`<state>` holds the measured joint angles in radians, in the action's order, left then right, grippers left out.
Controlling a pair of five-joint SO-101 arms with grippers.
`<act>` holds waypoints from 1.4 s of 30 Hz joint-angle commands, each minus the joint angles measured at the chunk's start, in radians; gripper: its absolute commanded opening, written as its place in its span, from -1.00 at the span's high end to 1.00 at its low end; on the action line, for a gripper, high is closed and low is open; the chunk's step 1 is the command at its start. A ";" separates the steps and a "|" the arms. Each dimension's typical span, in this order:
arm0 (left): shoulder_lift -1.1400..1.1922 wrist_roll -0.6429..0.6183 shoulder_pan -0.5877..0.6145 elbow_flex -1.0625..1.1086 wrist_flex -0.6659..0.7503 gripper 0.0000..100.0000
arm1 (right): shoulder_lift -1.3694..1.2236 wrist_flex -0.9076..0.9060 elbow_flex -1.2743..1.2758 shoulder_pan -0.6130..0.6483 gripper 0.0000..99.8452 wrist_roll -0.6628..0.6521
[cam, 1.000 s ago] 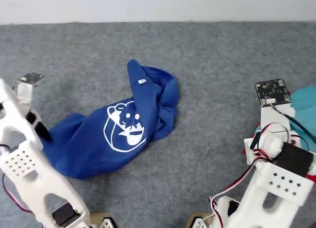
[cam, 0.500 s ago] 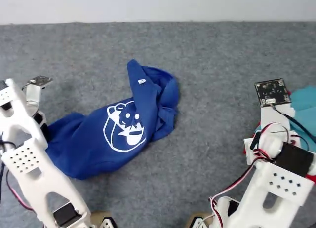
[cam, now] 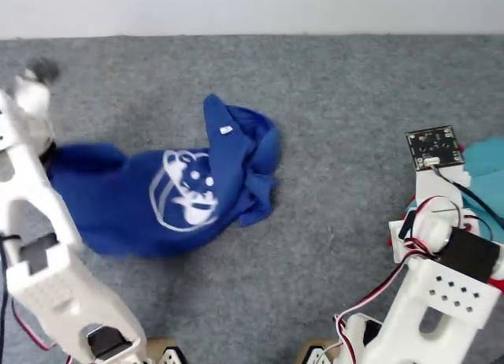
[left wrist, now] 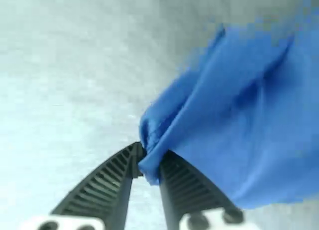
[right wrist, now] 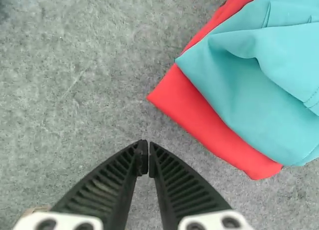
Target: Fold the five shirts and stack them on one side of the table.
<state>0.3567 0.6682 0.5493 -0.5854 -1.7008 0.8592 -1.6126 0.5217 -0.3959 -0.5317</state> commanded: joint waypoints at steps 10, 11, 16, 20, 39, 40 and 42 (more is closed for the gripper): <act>-0.310 -0.192 -0.387 -0.414 0.296 0.97 | 0.013 -0.008 -0.008 0.005 0.98 0.000; -0.310 -0.192 -0.420 -0.437 0.324 0.97 | 0.013 -0.016 -0.008 0.005 0.98 0.000; -0.311 -0.183 -0.603 -0.535 0.494 0.97 | 0.013 -0.048 -0.006 0.004 0.98 0.000; -0.315 -0.046 -0.783 -0.608 0.591 0.97 | 0.013 -0.050 -0.005 0.004 0.98 0.000; -0.316 0.132 -1.097 -0.840 -0.049 0.97 | 0.013 -0.004 0.057 0.010 0.98 0.005; -0.316 0.097 -1.077 -0.842 -0.054 0.97 | 0.013 0.019 0.057 0.010 0.98 0.026; -0.316 0.052 -1.025 -0.842 -0.055 0.97 | 0.012 0.067 0.057 0.010 0.98 0.107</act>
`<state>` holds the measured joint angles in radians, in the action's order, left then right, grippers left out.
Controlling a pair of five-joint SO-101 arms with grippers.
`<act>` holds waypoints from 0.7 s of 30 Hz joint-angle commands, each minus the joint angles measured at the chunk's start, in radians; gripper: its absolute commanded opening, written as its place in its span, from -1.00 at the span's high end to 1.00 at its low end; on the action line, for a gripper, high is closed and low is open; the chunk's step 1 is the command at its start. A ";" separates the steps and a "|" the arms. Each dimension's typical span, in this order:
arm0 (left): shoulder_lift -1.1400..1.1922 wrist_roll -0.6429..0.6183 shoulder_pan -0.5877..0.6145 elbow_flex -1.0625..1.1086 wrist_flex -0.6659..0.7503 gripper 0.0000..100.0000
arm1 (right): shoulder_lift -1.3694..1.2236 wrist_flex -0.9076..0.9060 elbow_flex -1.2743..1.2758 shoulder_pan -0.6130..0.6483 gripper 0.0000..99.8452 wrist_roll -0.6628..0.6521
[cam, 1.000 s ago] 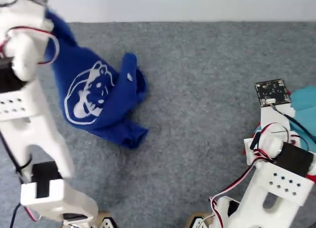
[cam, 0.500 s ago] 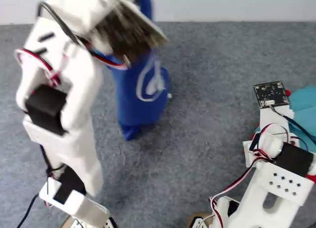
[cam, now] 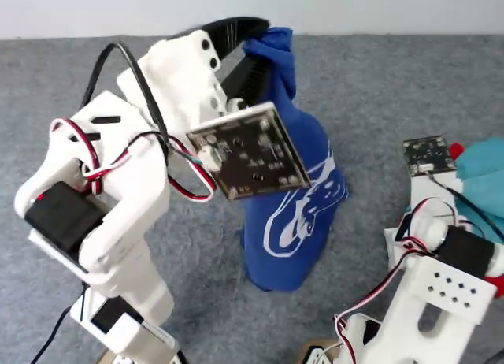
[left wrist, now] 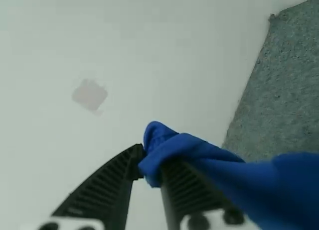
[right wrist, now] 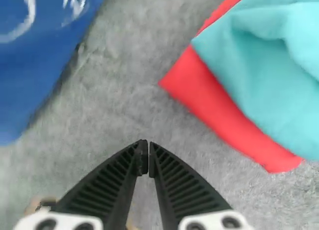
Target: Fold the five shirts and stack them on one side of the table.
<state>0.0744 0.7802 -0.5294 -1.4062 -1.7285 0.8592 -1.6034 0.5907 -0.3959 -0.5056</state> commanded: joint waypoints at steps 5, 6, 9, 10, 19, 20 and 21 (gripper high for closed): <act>-0.040 -0.133 0.160 0.016 -0.029 0.97 | 0.004 0.176 -0.012 0.077 0.97 0.218; -0.057 -0.147 0.173 0.041 -0.029 0.97 | 0.004 0.197 -0.012 0.114 0.97 0.230; -0.133 -0.155 0.176 0.202 -0.029 0.97 | 0.001 0.285 -0.012 0.248 0.98 0.258; -0.169 -0.155 0.176 0.274 -0.029 0.97 | -0.007 0.323 -0.012 0.285 0.98 0.265; -0.560 -0.155 0.187 1.018 -0.026 0.97 | -0.357 0.421 -0.176 0.458 0.98 0.336; -0.609 -0.155 0.187 1.099 -0.026 0.97 | -0.401 0.414 -0.215 0.469 0.98 0.334; -0.661 -0.155 0.187 1.176 -0.026 0.97 | -0.443 0.407 -0.253 0.483 0.98 0.336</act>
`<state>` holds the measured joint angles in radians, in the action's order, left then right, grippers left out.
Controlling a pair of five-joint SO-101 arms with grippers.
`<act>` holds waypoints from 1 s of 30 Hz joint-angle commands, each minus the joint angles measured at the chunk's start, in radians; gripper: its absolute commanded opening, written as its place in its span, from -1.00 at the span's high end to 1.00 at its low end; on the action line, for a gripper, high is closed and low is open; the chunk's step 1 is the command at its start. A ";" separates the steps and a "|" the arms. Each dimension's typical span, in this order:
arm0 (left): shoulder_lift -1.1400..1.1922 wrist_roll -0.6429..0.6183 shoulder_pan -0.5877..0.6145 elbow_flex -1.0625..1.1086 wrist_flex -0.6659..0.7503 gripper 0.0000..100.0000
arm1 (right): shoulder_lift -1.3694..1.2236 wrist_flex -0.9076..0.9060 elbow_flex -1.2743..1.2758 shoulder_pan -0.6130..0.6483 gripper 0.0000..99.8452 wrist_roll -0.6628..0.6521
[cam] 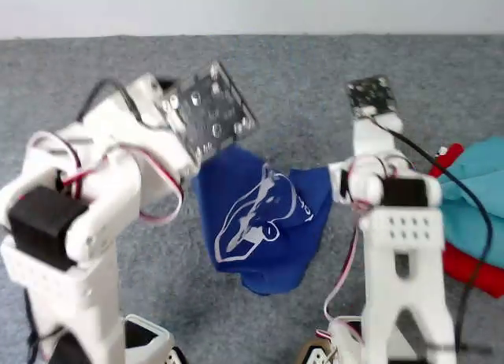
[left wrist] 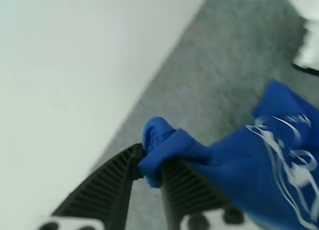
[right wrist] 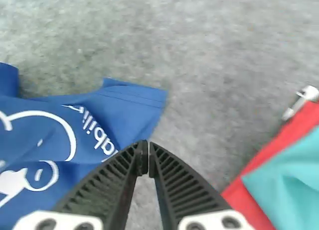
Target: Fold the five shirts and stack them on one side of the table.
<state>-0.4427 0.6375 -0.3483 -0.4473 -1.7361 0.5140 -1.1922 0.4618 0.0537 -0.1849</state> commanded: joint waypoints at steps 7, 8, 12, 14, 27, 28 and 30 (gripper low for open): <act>-0.436 -0.014 0.135 0.680 -0.015 0.97 | -0.349 -0.010 -0.319 0.128 0.98 0.015; -0.463 -0.014 0.176 0.722 -0.014 0.97 | -0.381 -0.010 -0.334 0.143 0.98 0.015; -0.542 -0.014 0.330 0.834 -0.014 0.97 | -0.499 -0.010 -0.374 0.197 0.98 0.014; -0.569 -0.014 0.382 0.874 -0.014 0.97 | -0.553 -0.010 -0.377 0.216 0.98 0.014; -0.698 -0.014 0.583 1.066 0.021 0.97 | -0.759 -0.263 -0.376 0.228 0.98 0.006; -0.704 -0.014 0.608 1.076 0.032 0.97 | -0.765 -0.295 -0.376 0.226 0.98 0.006; -0.713 -0.014 0.664 1.098 0.057 0.97 | -0.774 -0.369 -0.376 0.228 0.98 0.006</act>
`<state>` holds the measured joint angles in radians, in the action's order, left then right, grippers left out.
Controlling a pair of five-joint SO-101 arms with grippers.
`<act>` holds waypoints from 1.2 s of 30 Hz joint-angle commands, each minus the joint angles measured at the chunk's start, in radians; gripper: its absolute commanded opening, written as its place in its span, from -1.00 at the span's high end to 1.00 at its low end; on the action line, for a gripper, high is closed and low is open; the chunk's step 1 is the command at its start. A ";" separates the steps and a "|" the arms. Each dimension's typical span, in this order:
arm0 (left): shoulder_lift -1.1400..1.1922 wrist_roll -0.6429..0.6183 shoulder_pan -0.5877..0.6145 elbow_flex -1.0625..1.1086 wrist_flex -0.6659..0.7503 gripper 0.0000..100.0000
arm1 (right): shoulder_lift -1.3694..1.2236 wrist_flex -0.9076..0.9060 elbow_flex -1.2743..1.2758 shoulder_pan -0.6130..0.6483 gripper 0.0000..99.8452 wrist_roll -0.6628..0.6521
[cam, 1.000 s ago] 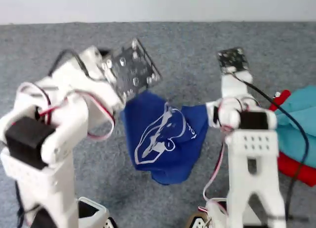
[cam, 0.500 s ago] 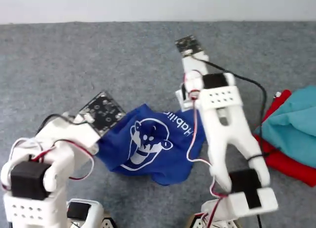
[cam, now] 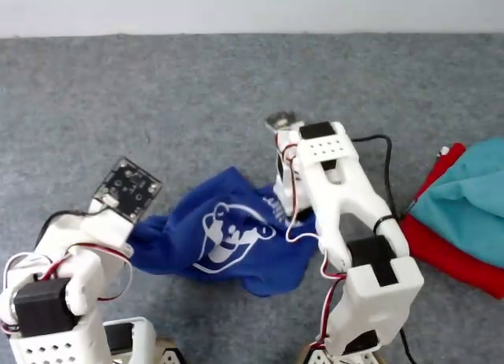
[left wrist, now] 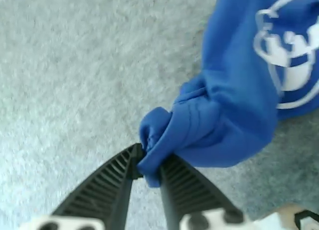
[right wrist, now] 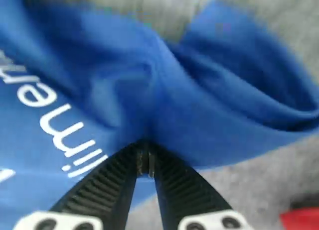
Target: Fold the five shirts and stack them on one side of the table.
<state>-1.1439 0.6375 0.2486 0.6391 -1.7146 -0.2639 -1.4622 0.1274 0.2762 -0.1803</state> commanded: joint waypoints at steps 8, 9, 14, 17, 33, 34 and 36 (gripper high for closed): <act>-0.020 -0.014 0.284 0.124 0.167 0.97 | 0.021 -0.338 -0.029 0.039 0.98 -0.077; -0.020 -0.014 0.302 0.139 0.181 0.97 | 0.041 -0.338 -0.015 0.039 0.98 -0.080; -0.020 -0.014 0.379 0.194 0.226 0.97 | 0.199 -0.334 0.034 0.077 0.98 -0.081; -0.020 -0.012 0.382 0.220 0.226 0.97 | 0.305 -0.298 -0.052 0.093 0.98 -0.077; -0.020 -0.012 0.437 0.248 0.296 0.97 | -0.093 0.097 -0.242 0.219 0.98 -0.075; -0.020 -0.012 0.451 0.248 0.296 0.97 | -0.110 0.067 -0.249 0.229 0.98 -0.075; -0.020 -0.012 0.470 0.248 0.296 0.97 | -0.125 -0.015 -0.259 0.254 0.98 -0.075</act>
<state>-1.1561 0.6314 0.6889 0.8907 -1.4369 -0.3867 -1.3917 -0.0798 0.5002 -0.2493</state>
